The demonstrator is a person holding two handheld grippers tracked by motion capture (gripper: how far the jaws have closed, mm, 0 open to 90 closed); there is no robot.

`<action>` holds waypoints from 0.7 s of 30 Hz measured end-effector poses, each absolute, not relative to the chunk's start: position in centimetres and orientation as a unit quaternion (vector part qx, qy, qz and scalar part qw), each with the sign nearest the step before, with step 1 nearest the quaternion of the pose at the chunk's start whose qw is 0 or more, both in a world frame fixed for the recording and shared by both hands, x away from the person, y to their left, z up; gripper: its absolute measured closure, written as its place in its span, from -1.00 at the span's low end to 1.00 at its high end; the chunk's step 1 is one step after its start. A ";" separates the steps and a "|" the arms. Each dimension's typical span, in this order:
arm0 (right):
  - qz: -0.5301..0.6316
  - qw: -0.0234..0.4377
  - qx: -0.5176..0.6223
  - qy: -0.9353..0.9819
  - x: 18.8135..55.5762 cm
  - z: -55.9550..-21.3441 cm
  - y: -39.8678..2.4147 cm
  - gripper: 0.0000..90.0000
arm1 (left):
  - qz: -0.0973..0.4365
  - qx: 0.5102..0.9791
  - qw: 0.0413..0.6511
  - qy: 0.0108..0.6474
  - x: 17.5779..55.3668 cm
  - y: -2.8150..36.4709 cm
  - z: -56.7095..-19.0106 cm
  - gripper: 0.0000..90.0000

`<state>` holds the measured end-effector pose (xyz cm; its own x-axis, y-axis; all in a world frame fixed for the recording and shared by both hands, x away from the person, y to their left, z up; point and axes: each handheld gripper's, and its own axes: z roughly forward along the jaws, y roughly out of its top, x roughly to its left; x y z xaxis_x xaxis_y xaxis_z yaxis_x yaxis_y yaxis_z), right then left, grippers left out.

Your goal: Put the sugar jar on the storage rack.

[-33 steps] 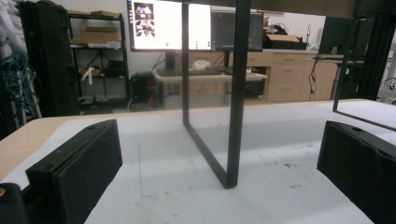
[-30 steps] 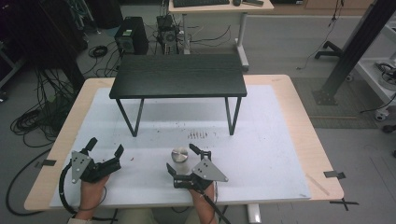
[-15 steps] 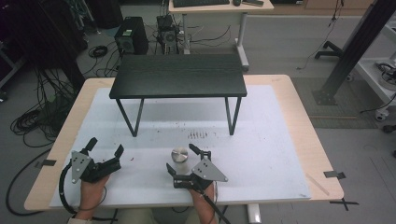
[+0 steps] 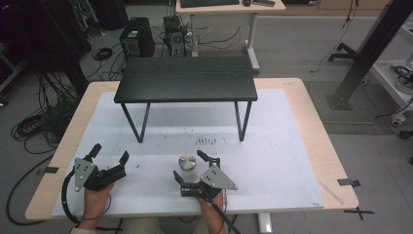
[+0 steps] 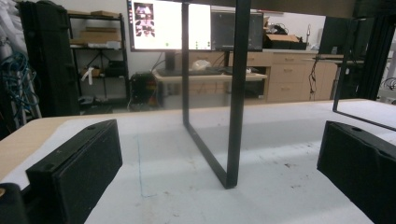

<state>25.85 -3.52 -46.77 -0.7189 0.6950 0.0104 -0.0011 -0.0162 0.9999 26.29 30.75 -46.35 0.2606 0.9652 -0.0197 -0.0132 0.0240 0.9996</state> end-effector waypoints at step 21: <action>0.661 0.269 0.271 0.646 25.8 -46.8 -3.6 -0.81 | 0.429 0.552 0.571 0.431 26.3 30.7 -46.3 -0.99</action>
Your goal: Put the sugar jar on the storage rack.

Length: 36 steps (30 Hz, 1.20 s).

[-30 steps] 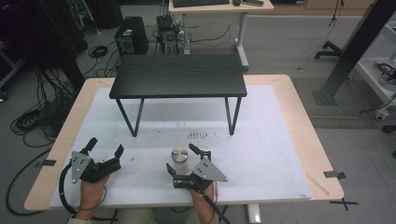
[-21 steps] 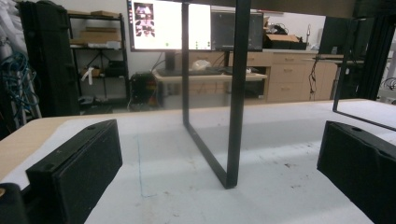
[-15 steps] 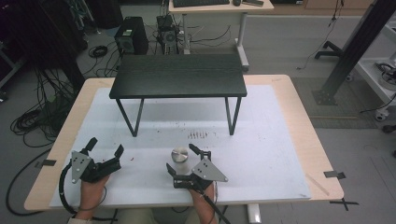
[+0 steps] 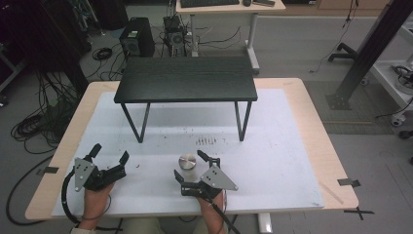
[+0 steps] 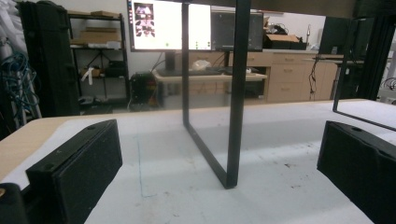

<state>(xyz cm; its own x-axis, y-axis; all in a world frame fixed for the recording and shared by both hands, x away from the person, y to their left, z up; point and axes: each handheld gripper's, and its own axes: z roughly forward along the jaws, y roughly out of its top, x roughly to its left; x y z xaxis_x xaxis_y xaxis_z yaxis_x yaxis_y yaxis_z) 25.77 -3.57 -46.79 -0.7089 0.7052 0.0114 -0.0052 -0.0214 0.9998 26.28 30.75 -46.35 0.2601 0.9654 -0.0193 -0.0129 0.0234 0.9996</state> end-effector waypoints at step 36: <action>0.640 0.275 0.277 0.662 25.6 -46.6 -3.2 -0.05 | 0.429 0.552 0.571 0.431 26.3 30.7 -46.3 -1.00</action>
